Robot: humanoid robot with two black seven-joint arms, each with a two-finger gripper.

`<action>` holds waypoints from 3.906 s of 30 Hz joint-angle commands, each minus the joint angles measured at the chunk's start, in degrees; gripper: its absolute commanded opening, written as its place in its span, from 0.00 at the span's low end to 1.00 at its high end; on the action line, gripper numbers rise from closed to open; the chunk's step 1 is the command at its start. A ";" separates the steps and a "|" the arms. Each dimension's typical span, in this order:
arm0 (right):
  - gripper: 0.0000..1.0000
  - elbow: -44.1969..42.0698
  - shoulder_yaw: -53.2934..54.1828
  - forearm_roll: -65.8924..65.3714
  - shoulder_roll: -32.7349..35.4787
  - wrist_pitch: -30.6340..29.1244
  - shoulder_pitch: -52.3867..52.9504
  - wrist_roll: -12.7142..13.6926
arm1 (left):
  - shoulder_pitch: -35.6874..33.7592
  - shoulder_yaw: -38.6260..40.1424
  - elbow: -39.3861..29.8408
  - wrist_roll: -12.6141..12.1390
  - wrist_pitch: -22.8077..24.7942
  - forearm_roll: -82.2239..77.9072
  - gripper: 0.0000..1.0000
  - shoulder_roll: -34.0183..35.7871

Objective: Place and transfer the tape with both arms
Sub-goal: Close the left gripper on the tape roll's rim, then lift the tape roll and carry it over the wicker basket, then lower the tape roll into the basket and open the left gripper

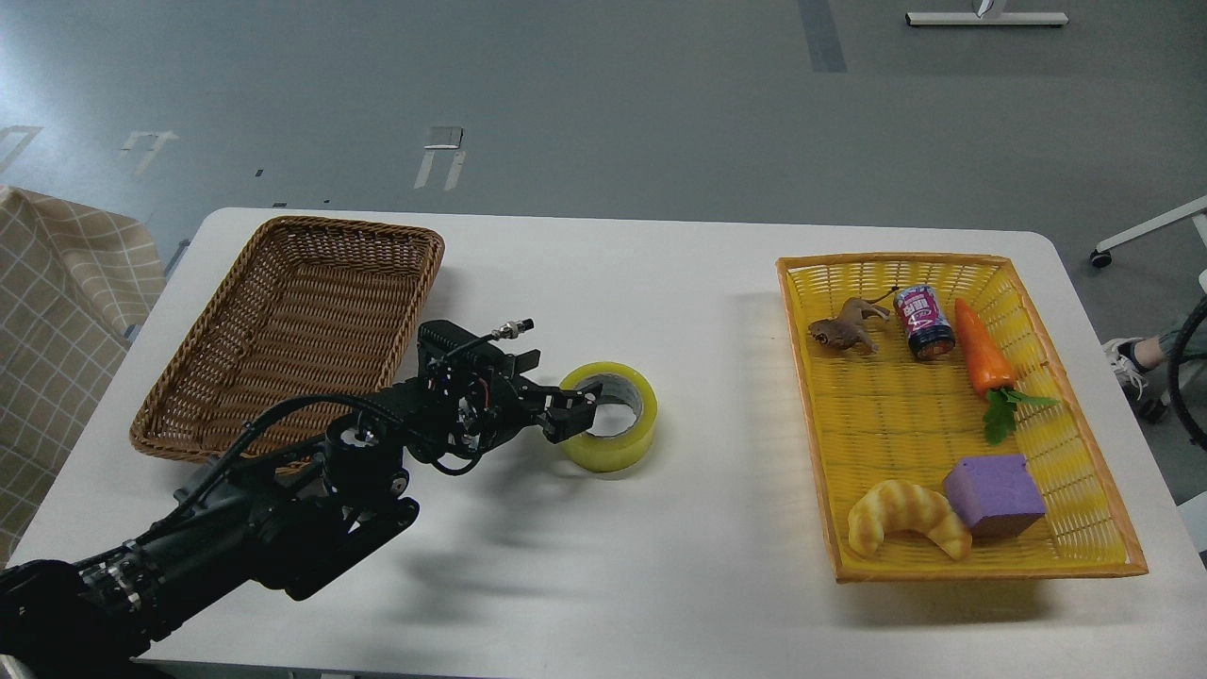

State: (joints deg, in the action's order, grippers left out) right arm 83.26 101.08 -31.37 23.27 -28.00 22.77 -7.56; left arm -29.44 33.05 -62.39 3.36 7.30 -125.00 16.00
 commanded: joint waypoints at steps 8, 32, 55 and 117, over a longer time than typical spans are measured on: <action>1.00 -0.20 -0.01 0.00 -0.07 0.00 -0.36 0.00 | 0.17 0.00 -0.01 1.12 0.00 0.00 0.48 0.26; 1.00 -0.64 -0.09 -0.09 -0.68 0.00 -1.41 0.00 | -0.88 0.08 -0.19 3.14 -1.32 0.00 0.09 0.79; 1.00 -0.64 -0.71 0.00 -1.74 0.00 -1.41 0.00 | -12.40 0.70 -0.27 3.05 -1.41 0.28 0.10 17.48; 1.00 -1.79 -1.15 -0.18 -1.03 0.00 -3.08 0.70 | 0.52 0.44 4.83 11.21 -11.60 22.57 0.98 31.99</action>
State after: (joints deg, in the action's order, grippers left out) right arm 81.55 100.01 -31.45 22.25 -28.00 20.37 -6.85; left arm -28.72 33.23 -57.34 12.99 -4.46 -107.17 47.49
